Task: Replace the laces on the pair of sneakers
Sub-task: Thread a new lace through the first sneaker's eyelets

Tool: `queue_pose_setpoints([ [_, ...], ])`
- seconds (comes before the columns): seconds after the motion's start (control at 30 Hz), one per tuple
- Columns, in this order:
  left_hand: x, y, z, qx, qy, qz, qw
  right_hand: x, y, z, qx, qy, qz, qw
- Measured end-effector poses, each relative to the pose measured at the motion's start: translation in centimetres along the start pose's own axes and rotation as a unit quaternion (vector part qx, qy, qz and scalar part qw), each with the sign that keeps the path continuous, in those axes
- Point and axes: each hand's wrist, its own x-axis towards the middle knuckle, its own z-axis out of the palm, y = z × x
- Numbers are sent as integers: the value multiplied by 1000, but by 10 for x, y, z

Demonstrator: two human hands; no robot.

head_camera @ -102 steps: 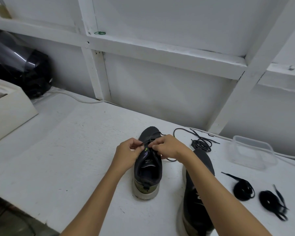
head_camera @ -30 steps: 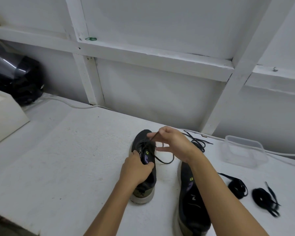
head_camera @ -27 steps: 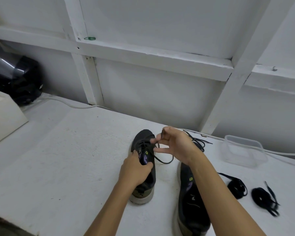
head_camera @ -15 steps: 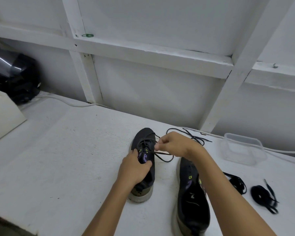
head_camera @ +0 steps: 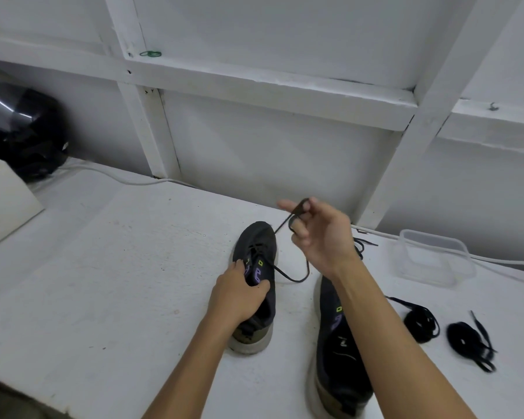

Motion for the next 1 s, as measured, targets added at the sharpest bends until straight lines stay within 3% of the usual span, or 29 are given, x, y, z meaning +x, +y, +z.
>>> queue_pose_setpoints([
  [0.03,0,0,0,0,0,1,1000,2,-6,0,-33,21,7,999],
  [0.07,1,0,0,0,0,2,1000,3,-10,0,-160,53,15,986],
  [0.1,1,0,1,-1,1,1,1000,4,-11,-2,-348,84,26,933],
  [0.17,2,0,1,2,3,-2,1000,2,-4,-7,-645,114,44,755],
  [0.2,2,0,1,6,4,-3,1000,1,1,-10,-702,107,59,701],
  [0.23,2,0,1,9,6,-2,1000,0,5,-12,-720,96,76,684],
  [0.4,2,0,1,10,11,2,1000,-5,16,-16,-700,34,109,705],
  [0.5,2,0,1,10,12,1,1000,-1,25,-14,-731,-14,64,679],
  [0.7,2,-1,1,1,15,6,1000,7,40,-9,-766,-30,28,642],
  [0.83,2,-1,0,4,10,7,1000,10,44,-10,-728,-33,5,685],
  [1.0,3,-2,1,7,14,10,1000,13,44,-11,-779,-47,-4,626],
])
